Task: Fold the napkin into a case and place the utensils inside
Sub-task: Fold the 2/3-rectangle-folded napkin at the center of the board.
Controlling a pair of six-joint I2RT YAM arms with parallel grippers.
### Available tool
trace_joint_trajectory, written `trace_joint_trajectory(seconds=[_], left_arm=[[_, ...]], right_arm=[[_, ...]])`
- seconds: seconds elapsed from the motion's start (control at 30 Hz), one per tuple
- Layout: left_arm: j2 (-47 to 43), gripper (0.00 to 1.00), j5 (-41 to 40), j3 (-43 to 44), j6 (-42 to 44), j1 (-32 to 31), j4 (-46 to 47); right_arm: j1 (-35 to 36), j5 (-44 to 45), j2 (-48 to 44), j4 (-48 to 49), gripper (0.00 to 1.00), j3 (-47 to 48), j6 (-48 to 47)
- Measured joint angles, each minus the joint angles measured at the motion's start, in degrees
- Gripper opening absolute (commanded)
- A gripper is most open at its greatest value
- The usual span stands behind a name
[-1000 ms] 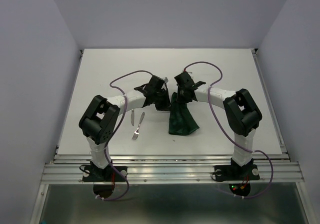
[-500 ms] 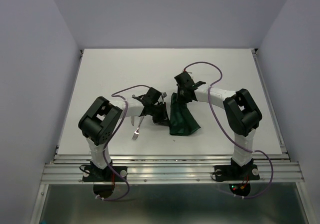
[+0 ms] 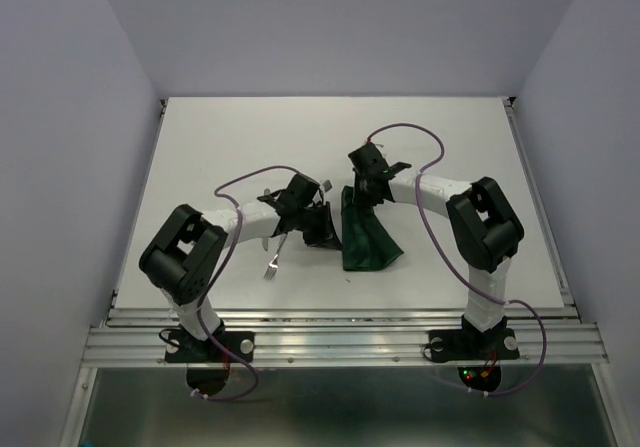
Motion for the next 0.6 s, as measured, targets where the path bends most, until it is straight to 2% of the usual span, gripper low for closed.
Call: trace_joint_trajectory(seconds=[0.27, 0.47, 0.6], left_arm=[[-3.9, 0.0, 3.2, -2.4, -1.2, -0.1, 4.4], [1.5, 0.0, 5.3, -5.3, -1.9, -1.6, 8.4], [5.4, 0.0, 9.5, -5.6, -3.9, -1.9, 13.7]], right_arm=[[0.0, 0.0, 0.0, 0.0, 0.01, 0.0, 0.2], [0.0, 0.0, 0.0, 0.0, 0.01, 0.0, 0.2], [0.0, -0.2, 0.0, 0.0, 0.01, 0.0, 0.2]])
